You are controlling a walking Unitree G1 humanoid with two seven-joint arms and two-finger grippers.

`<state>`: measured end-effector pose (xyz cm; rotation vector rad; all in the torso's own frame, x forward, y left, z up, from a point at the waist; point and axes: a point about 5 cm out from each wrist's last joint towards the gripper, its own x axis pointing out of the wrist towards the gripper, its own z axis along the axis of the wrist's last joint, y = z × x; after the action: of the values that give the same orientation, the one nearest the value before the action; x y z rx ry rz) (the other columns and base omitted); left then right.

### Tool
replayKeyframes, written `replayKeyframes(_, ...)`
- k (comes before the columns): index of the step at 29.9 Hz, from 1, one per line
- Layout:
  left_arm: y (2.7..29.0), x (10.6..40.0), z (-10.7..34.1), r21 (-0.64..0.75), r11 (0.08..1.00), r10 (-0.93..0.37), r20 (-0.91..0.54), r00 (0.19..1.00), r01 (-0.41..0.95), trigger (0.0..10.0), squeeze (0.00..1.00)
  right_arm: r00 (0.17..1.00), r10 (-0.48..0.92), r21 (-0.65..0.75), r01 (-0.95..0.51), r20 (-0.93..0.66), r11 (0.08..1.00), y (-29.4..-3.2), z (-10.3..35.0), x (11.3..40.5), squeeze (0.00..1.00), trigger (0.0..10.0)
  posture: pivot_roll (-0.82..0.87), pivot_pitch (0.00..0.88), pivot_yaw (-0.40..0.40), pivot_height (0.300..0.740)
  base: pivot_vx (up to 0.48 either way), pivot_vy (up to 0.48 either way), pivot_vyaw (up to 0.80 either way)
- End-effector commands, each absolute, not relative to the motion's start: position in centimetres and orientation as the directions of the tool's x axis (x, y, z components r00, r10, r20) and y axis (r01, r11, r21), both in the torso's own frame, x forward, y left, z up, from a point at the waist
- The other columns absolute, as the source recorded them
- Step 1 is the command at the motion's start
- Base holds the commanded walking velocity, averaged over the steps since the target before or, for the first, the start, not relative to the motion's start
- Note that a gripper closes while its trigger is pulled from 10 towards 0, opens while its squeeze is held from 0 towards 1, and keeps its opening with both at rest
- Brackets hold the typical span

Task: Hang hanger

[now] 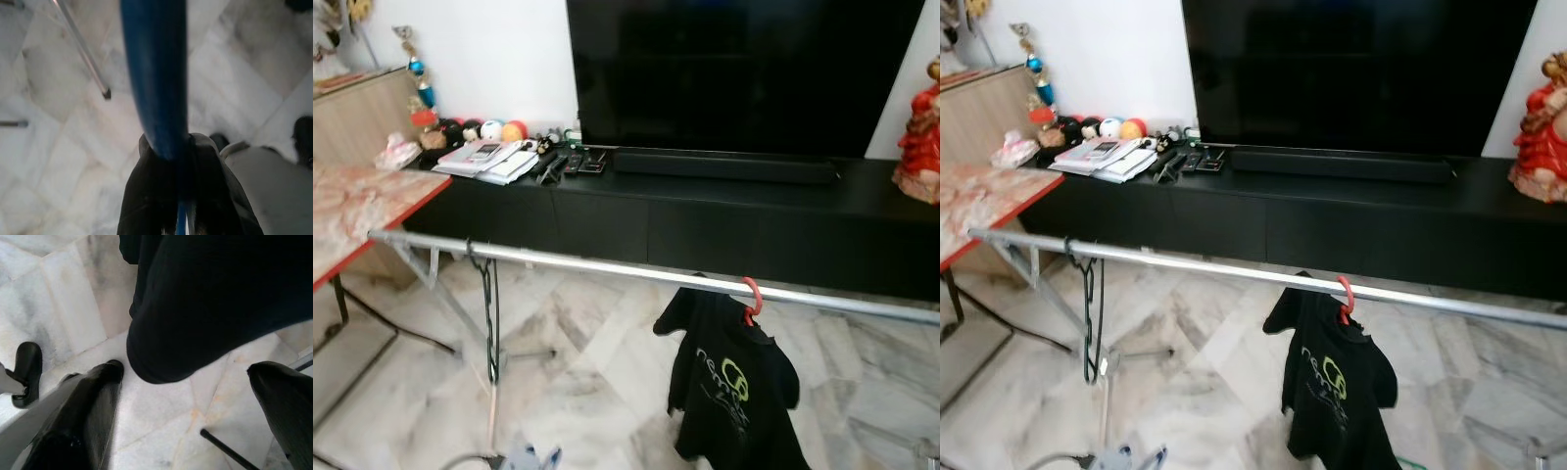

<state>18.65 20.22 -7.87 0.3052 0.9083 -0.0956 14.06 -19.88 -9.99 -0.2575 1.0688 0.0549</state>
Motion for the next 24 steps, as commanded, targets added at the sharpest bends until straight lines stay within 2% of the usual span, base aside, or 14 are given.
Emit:
replayKeyframes(1, 20.2, 19.7, -7.3, 0.245, 0.946, 0.05, -0.759, 0.649, 0.214, 10.0, 0.0, 0.479, -0.076, -0.181, -0.177, -0.874, 0.967, -19.8, -10.0, 14.0, 0.0, 10.0, 0.01, 0.005, 0.043, 0.74, 0.0, 0.0, 0.0)
replayKeyframes(3, 20.2, 21.0, -6.4, 0.259, 0.944, 0.044, -0.716, 0.697, 0.206, 10.0, 0.0, 0.478, -0.075, -0.181, -0.18, -0.875, 0.967, -19.8, -10.0, 14.0, 0.0, 10.0, 0.01, 0.005, 0.041, 0.74, 0.0, 0.0, 0.0)
replayKeyframes(4, 20.0, 22.6, -5.4, 0.241, 0.95, 0.012, -0.662, 0.75, 0.197, 10.0, 0.0, 0.478, -0.075, -0.181, -0.182, -0.875, 0.967, -19.8, -10.0, 14.0, 0.0, 10.0, 0.01, 0.006, 0.041, 0.74, 0.0, 0.0, 0.0)
replayKeyframes(7, 19.5, 24.0, -4.3, 0.22, 0.951, -0.04, -0.613, 0.789, 0.219, 10.0, 0.0, 0.478, -0.074, -0.181, -0.183, -0.875, 0.966, -19.8, -10.0, 14.0, 0.0, 10.0, 0.01, 0.006, 0.041, 0.74, 0.0, 0.0, 0.0)
replayKeyframes(9, 18.5, 25.2, -3.3, 0.187, 0.939, -0.136, -0.572, 0.809, 0.289, 10.0, 0.0, 0.478, -0.073, -0.182, -0.185, -0.875, 0.966, -19.8, -10.0, 14.0, 0.0, 10.0, 0.01, 0.006, 0.041, 0.74, 0.0, 0.0, 0.0)
replayKeyframes(10, 17.8, 25.8, -2.7, 0.202, 0.902, -0.217, -0.551, 0.806, 0.381, 10.0, 0.0, 0.478, -0.073, -0.182, -0.186, -0.875, 0.966, -19.9, -10.0, 14.0, 0.0, 10.0, 0.01, 0.005, 0.043, 0.74, 0.0, 0.0, 0.0)
replayKeyframes(13, 17.4, 26.6, -1.7, 0.257, 0.853, -0.283, -0.506, 0.815, 0.455, 10.0, 0.0, 0.478, -0.073, -0.183, -0.187, -0.875, 0.965, -19.9, -10.0, 14.0, 0.0, 10.0, 0.01, 0.003, 0.043, 0.74, 0.0, 0.0, 0.0)
replayKeyframes(16, 18.3, 28.7, 0.8, 0.241, 0.908, -0.239, -0.373, 0.897, 0.342, 10.0, 0.0, 0.478, -0.072, -0.183, -0.191, -0.875, 0.964, -19.9, -10.0, 14.0, 0.0, 10.0, 0.01, 0.0, 0.042, 0.74, 0.0, 0.0, 0.0)
replayKeyframes(21, 18.5, 30.8, 3.3, 0.246, 0.93, -0.206, -0.265, 0.942, 0.272, 10.0, 0.0, 0.477, -0.07, -0.184, -0.198, -0.876, 0.963, -19.9, -10.0, 14.0, 0.0, 10.0, 0.02, 0.0, 0.039, 0.74, 0.0, 0.0, 0.0)
replayKeyframes(24, 18.3, 33.0, 6.2, 0.228, 0.948, -0.189, -0.162, 0.969, 0.223, 10.0, 0.0, 0.477, -0.069, -0.185, -0.201, -0.876, 0.962, -19.9, -10.0, 14.0, 0.0, 10.0, 0.01, 0.0, 0.043, 0.74, 0.0, 0.0, 0.0)
